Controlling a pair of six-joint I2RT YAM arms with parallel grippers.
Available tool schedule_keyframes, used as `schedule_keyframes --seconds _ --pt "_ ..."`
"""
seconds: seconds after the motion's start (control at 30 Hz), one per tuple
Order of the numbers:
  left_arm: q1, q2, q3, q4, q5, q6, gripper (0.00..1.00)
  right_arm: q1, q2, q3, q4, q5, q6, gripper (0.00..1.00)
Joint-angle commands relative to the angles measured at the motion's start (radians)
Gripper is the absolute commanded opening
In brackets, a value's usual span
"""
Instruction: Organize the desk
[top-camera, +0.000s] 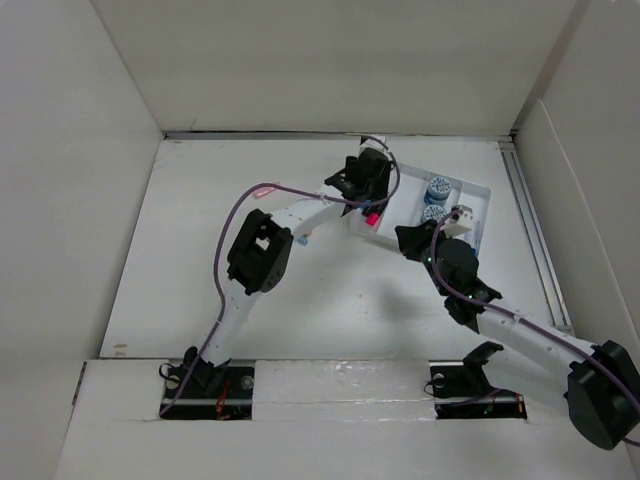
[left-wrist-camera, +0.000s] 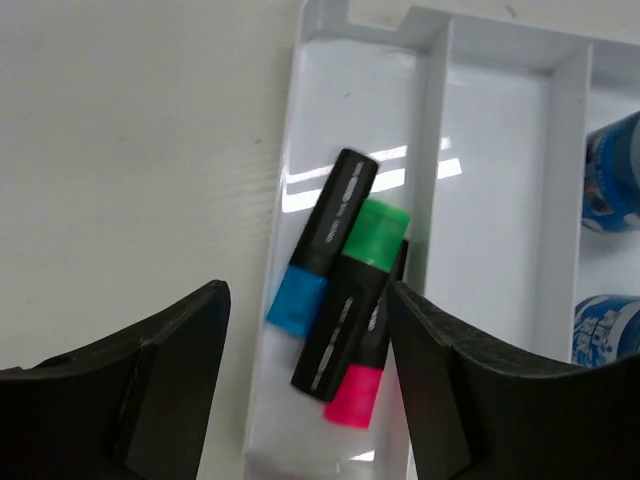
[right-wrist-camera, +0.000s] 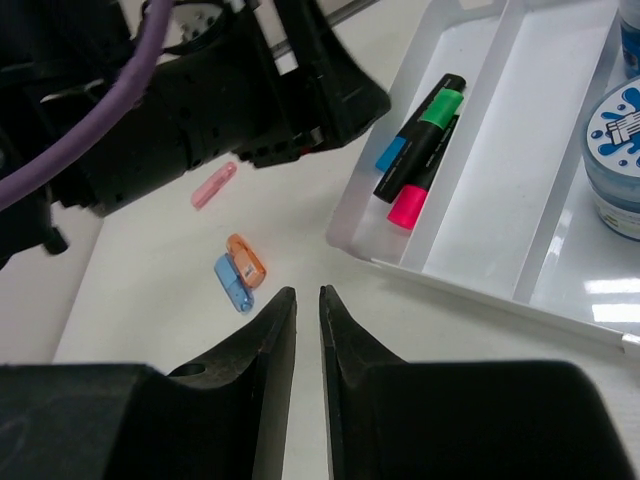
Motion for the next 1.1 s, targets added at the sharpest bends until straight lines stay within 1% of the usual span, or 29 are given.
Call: schedule_keyframes --seconds 0.0,0.03,0.07,0.1,0.13,0.17,0.2,0.23,0.27,0.3,0.33,0.43,0.47,0.6,0.73,0.83,0.97,1.07 --pt "0.013 -0.240 -0.138 0.058 -0.137 -0.089 0.59 -0.005 -0.002 0.013 0.053 0.001 -0.003 0.22" --pt "0.013 -0.279 -0.251 0.072 -0.163 -0.122 0.58 -0.005 0.001 0.018 0.046 -0.002 -0.005 0.22" --pt "0.026 -0.361 -0.311 0.078 -0.213 -0.157 0.55 -0.005 0.006 0.020 0.044 -0.002 -0.005 0.22" --pt "0.048 -0.405 -0.366 0.086 -0.229 -0.197 0.53 -0.005 0.006 0.018 0.050 -0.002 0.001 0.23" --pt "0.063 -0.440 -0.479 0.085 -0.241 -0.270 0.51 -0.005 0.017 0.017 0.059 -0.007 0.003 0.23" --pt "0.082 -0.513 -0.541 0.079 -0.246 -0.304 0.45 -0.014 0.018 0.020 0.059 -0.026 0.001 0.23" --pt "0.103 -0.550 -0.592 0.074 -0.239 -0.341 0.40 -0.014 0.021 0.024 0.056 -0.030 -0.002 0.23" --pt "0.155 -0.580 -0.702 0.065 -0.223 -0.411 0.37 -0.014 0.025 0.027 0.046 -0.037 -0.002 0.23" --pt "0.183 -0.639 -0.757 0.053 -0.181 -0.446 0.30 -0.014 0.026 0.030 0.044 -0.039 -0.002 0.23" --pt "0.210 -0.665 -0.807 0.051 -0.153 -0.475 0.26 -0.014 0.026 0.029 0.046 -0.034 0.003 0.24" --pt "0.252 -0.717 -0.909 0.062 -0.124 -0.511 0.24 -0.014 0.031 0.026 0.055 -0.040 0.005 0.24" --pt "0.273 -0.774 -1.059 0.091 -0.126 -0.518 0.26 -0.014 0.035 0.033 0.050 -0.057 0.003 0.25" --pt "0.274 -0.790 -1.075 0.088 -0.131 -0.516 0.29 -0.014 0.038 0.033 0.047 -0.057 0.003 0.25" --pt "0.274 -0.752 -1.072 0.059 -0.119 -0.518 0.32 -0.014 0.061 0.035 0.064 -0.069 0.003 0.25" --pt "0.274 -0.700 -1.046 0.097 -0.061 -0.498 0.33 -0.014 0.064 0.043 0.055 -0.069 -0.002 0.26" --pt "0.248 -0.677 -1.025 0.123 -0.038 -0.477 0.37 -0.014 0.063 0.047 0.040 -0.072 -0.006 0.26" --pt "0.229 -0.611 -0.976 0.095 -0.041 -0.477 0.38 -0.014 0.066 0.041 0.056 -0.074 -0.005 0.26" --pt "0.229 -0.600 -0.971 0.117 -0.018 -0.470 0.38 -0.014 0.072 0.052 0.050 -0.086 -0.006 0.26"
